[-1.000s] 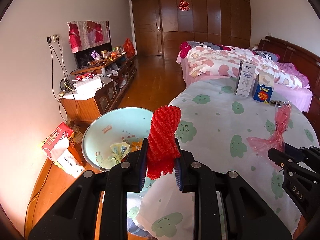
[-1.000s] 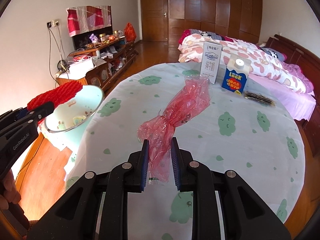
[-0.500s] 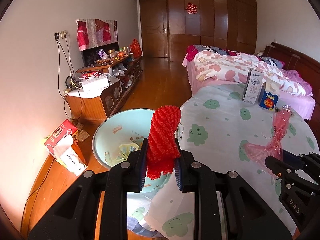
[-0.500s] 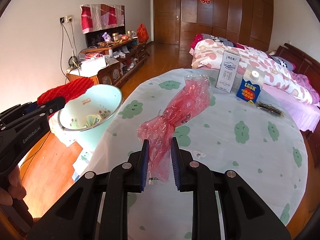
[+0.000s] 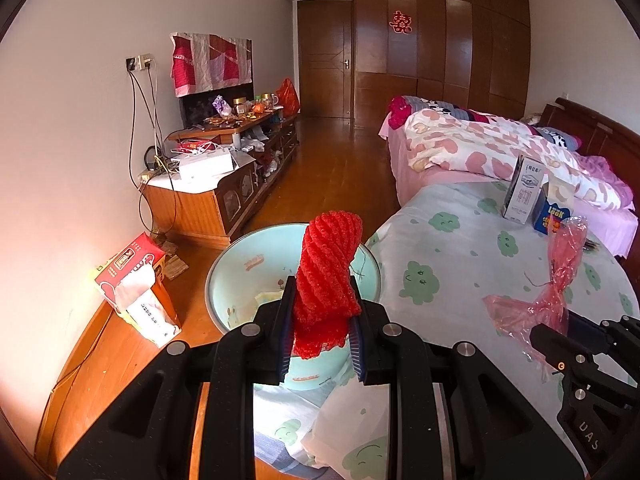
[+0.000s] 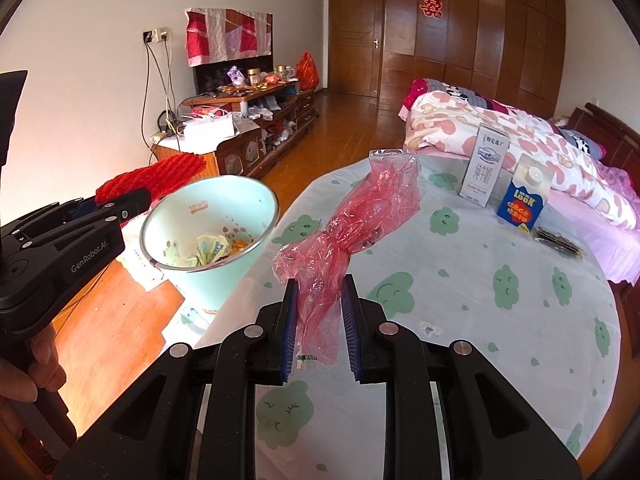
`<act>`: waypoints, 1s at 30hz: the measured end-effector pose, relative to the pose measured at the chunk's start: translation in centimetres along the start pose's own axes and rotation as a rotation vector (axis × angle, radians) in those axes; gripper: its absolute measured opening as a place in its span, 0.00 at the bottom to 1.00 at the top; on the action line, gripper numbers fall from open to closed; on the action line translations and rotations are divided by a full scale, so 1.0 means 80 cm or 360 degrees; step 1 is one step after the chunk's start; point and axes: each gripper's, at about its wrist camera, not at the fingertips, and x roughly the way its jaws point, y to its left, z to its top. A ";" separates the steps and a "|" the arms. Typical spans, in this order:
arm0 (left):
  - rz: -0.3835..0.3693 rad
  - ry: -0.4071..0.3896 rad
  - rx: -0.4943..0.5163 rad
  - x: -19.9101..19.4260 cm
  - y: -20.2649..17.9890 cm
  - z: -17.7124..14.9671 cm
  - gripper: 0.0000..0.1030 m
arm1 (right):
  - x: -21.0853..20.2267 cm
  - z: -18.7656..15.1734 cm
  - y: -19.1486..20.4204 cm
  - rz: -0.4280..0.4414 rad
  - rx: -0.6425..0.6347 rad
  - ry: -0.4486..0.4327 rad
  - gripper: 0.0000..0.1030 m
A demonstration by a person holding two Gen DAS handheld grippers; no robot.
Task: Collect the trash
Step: 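Carry the red mesh bag and pink bag over the bin with both tools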
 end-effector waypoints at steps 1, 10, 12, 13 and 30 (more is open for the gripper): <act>0.0003 -0.0001 -0.0004 0.000 0.002 0.001 0.22 | 0.000 0.001 0.001 0.0002 -0.0003 -0.0002 0.22; 0.0037 0.0001 -0.0039 0.005 0.017 0.006 0.22 | 0.008 0.018 0.023 0.0050 -0.0048 -0.0017 0.22; 0.0045 0.0002 -0.0050 0.006 0.021 0.006 0.22 | 0.010 0.022 0.029 0.0063 -0.0057 -0.0019 0.22; 0.0049 0.0002 -0.0054 0.007 0.023 0.007 0.22 | 0.011 0.022 0.029 0.0067 -0.0061 -0.0019 0.22; 0.0132 0.0016 -0.0106 0.026 0.047 0.015 0.22 | 0.037 0.047 0.063 0.0157 -0.0129 -0.0028 0.22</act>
